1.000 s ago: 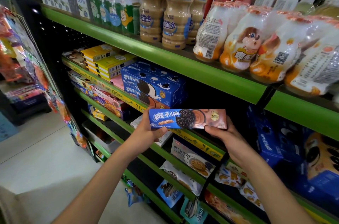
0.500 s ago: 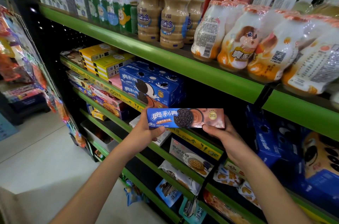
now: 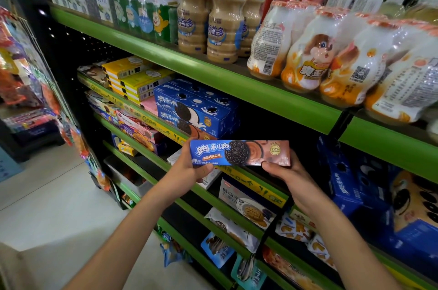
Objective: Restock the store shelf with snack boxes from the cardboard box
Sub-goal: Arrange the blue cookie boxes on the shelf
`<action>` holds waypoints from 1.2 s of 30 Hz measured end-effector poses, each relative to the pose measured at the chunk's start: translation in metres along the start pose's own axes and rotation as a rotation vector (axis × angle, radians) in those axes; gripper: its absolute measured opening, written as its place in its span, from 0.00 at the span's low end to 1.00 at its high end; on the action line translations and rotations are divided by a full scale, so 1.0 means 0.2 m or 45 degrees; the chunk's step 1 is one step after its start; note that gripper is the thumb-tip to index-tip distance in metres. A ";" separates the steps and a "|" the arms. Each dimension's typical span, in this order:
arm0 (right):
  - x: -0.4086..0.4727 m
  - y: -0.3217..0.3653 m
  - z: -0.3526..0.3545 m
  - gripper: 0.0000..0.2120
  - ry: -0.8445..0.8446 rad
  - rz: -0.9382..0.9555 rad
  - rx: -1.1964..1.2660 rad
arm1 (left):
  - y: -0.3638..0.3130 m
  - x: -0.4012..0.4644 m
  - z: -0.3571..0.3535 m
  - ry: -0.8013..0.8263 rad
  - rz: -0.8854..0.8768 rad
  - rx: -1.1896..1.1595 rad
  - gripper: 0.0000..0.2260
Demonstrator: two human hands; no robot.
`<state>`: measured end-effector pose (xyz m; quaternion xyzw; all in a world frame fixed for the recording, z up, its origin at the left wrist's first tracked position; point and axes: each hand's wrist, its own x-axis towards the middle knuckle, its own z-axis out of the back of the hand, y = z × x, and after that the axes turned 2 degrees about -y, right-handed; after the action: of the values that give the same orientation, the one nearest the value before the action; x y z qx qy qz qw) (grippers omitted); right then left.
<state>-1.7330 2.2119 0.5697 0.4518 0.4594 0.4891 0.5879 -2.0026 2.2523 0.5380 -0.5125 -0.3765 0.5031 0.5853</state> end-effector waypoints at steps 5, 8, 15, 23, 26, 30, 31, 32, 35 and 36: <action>0.00 0.01 0.00 0.33 0.007 0.014 0.011 | 0.00 -0.01 0.01 -0.018 0.011 -0.038 0.34; 0.00 0.00 0.01 0.36 -0.005 0.026 0.007 | 0.00 -0.03 0.03 -0.024 0.031 -0.091 0.38; -0.01 0.00 0.03 0.32 0.045 0.018 -0.060 | -0.02 -0.10 0.03 -0.111 -0.140 0.129 0.26; -0.01 0.00 0.04 0.32 0.061 -0.005 -0.066 | -0.05 -0.11 0.02 -0.128 -0.188 0.166 0.25; -0.01 0.00 0.04 0.32 0.060 -0.006 -0.059 | -0.05 -0.12 0.02 -0.128 -0.190 0.164 0.25; -0.01 0.00 0.03 0.32 0.057 -0.011 -0.063 | -0.05 -0.12 0.02 -0.129 -0.173 0.168 0.25; -0.01 0.00 0.03 0.32 0.055 -0.013 -0.061 | -0.05 -0.12 0.02 -0.129 -0.173 0.167 0.25; -0.01 0.00 0.03 0.32 0.054 -0.012 -0.060 | -0.05 -0.12 0.02 -0.130 -0.174 0.165 0.25; 0.00 -0.01 0.03 0.32 0.050 0.003 -0.047 | -0.06 -0.12 0.02 -0.134 -0.162 0.158 0.26; 0.00 -0.02 0.03 0.31 0.047 0.010 -0.045 | -0.06 -0.12 0.02 -0.136 -0.159 0.152 0.26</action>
<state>-1.7261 2.2107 0.5679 0.4340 0.4596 0.5076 0.5855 -2.0090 2.2296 0.5523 -0.4244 -0.4078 0.5138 0.6242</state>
